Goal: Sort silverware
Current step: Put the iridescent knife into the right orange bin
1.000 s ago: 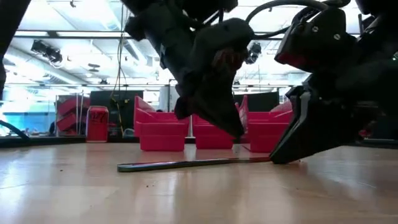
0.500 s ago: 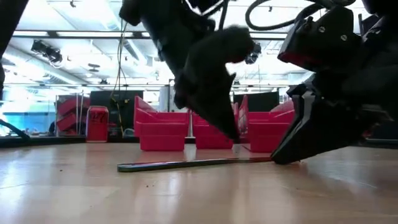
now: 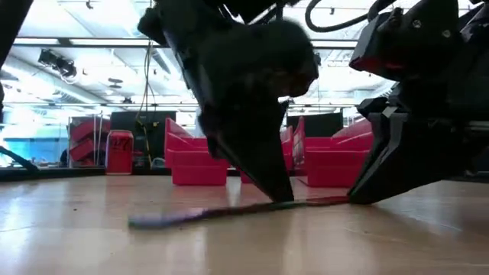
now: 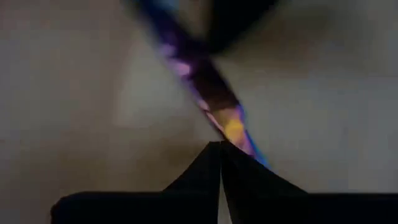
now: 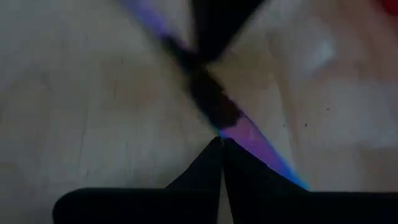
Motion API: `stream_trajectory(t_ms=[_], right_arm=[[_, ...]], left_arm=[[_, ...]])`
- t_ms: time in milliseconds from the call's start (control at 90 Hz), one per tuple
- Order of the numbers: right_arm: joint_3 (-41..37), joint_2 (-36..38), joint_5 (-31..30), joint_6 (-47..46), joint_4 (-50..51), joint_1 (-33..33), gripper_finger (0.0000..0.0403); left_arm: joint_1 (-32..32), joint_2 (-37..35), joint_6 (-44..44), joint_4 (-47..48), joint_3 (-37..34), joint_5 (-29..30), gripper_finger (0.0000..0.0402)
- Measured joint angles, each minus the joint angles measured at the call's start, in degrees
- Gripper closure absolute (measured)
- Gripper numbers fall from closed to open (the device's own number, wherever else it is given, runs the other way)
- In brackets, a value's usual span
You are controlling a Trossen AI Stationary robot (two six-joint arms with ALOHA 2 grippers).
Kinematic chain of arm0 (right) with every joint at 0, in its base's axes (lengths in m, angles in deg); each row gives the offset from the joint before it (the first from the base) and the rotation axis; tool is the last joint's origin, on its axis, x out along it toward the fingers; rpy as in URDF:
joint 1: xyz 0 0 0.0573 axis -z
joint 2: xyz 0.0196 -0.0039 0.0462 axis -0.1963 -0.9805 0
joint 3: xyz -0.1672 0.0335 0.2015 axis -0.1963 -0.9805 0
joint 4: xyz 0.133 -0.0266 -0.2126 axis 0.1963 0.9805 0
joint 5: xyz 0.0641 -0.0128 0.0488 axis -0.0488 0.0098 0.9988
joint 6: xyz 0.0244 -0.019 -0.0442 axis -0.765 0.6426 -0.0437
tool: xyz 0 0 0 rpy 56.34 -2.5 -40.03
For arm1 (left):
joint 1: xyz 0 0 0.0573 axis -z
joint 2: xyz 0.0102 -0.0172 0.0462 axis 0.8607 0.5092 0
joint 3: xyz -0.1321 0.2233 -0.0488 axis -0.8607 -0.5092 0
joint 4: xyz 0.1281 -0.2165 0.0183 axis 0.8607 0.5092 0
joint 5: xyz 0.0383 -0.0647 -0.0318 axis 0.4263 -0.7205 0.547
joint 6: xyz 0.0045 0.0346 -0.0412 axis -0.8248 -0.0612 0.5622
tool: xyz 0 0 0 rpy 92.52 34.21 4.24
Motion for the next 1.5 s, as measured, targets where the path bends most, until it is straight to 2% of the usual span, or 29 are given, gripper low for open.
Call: stream_trajectory(t_ms=[222,378,600,667,811,1056,1244,1500], right_arm=[[0.0,0.0,0.9,0.4,-1.4,-0.2,0.0402],[0.0,0.0,1.5,0.9,-2.2,-0.2,0.0402],[0.1,0.3,3.7,-0.1,-1.1,-2.2,0.0403],[1.0,0.3,5.2,-0.6,-0.5,-3.8,0.0403],[3.6,-0.2,12.7,-3.1,0.2,-5.0,0.0403],[4.3,-5.4,14.6,-5.7,-2.3,-2.4,0.0403],[4.6,-5.9,14.9,-2.6,-5.5,0.2,0.0403],[7.8,-6.7,8.7,3.7,-4.3,0.7,0.0403]], left_arm=[[1.5,0.2,0.4,-3.2,-0.2,-1.1,0.0401],[1.4,0.2,0.4,-2.5,-0.2,2.1,0.0401],[1.3,0.2,0.6,-2.4,-0.2,0.9,0.0401],[1.7,0.2,0.6,-3.0,-0.2,0.0,0.0401],[2.5,0.2,0.7,-4.4,-0.2,-0.9,0.0401],[2.5,1.0,0.9,-7.0,-0.2,-1.8,0.0401],[2.1,2.9,1.2,-10.9,-0.1,-4.2,0.0401],[2.1,3.6,1.5,-12.4,-0.1,-4.6,0.0402]])
